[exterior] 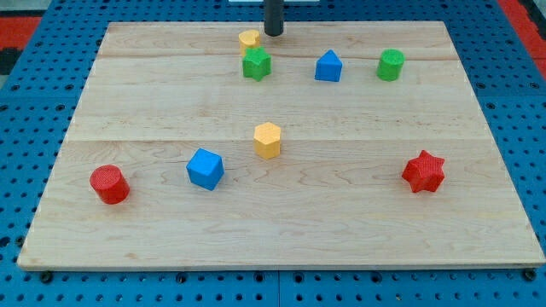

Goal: Move the heart towards the left

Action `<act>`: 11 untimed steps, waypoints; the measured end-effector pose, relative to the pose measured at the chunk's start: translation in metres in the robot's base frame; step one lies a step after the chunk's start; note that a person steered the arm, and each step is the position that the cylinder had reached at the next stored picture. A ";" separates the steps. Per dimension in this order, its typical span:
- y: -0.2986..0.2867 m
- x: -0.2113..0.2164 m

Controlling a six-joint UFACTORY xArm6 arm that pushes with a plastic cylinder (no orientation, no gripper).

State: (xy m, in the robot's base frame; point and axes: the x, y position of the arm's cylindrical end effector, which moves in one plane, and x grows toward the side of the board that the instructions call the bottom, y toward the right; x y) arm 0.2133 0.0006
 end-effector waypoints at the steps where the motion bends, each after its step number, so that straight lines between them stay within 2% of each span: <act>1: 0.000 0.016; 5: -0.002 0.034; 8: -0.084 0.033; 10: -0.088 0.029; 11: -0.088 0.013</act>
